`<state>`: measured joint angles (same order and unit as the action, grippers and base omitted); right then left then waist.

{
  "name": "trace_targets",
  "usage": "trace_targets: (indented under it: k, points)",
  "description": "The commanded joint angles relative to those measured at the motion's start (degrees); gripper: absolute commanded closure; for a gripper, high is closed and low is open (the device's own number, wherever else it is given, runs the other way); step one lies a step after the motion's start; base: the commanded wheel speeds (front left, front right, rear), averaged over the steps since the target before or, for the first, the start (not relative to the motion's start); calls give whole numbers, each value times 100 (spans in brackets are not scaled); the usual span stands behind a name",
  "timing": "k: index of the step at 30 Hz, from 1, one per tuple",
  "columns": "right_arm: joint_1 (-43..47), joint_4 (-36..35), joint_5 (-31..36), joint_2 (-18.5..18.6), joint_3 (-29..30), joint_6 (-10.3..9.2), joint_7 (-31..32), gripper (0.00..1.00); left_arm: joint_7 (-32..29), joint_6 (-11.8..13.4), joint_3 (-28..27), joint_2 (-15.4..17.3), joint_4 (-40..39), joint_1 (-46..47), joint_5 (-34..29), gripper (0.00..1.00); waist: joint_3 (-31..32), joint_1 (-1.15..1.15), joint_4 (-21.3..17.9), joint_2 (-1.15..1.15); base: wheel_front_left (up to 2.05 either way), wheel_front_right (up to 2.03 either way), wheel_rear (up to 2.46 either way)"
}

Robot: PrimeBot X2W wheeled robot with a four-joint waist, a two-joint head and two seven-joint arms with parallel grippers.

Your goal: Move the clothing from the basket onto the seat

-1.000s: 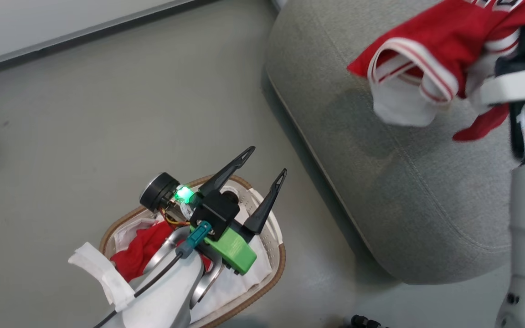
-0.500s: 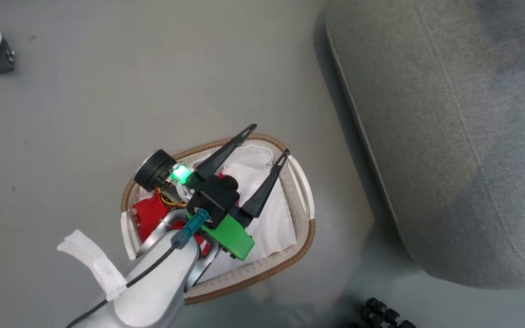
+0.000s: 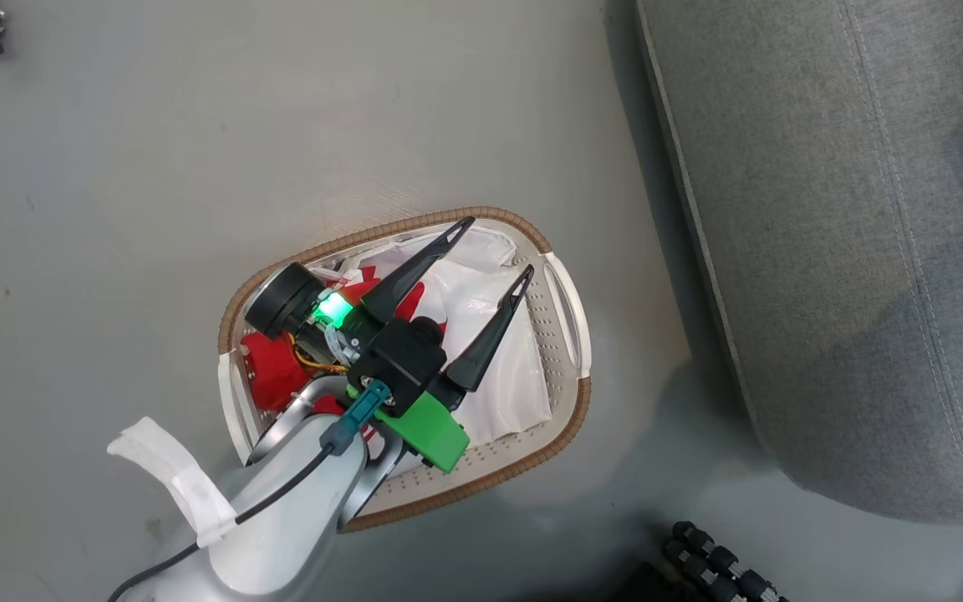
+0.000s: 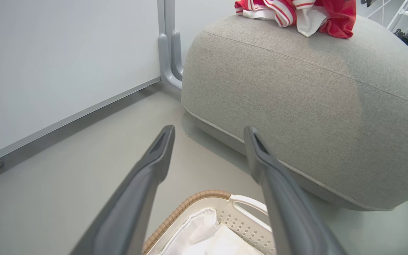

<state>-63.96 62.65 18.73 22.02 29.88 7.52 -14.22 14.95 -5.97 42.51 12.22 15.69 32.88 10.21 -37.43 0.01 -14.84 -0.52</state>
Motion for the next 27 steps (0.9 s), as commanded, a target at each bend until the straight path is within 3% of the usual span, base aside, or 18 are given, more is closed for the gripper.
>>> trace_targets:
  k: [1,2,3,14,27]
  points:
    - [138,69,24,-41,-47,-6,-53,56,9,0,-2,12,46,72,21,0,52,-1,-47,52,0,0,0]
    - [165,90,0,-57,-58,-6,-66,15,11,-1,-1,-1,67,76,29,0,75,-1,-60,52,0,0,0]
    - [210,97,-23,-79,-77,-6,-85,0,14,-3,-1,-9,98,72,49,0,117,-1,-77,52,0,0,0]
    - [1504,-871,-723,-565,-829,-6,-104,0,28,50,-379,-90,165,-192,323,0,832,-1,-100,52,0,0,0]
    - [2293,-1404,-1645,-468,-1890,-6,-106,0,28,154,-1632,-459,49,-1341,589,0,2449,-1,385,52,0,0,0]
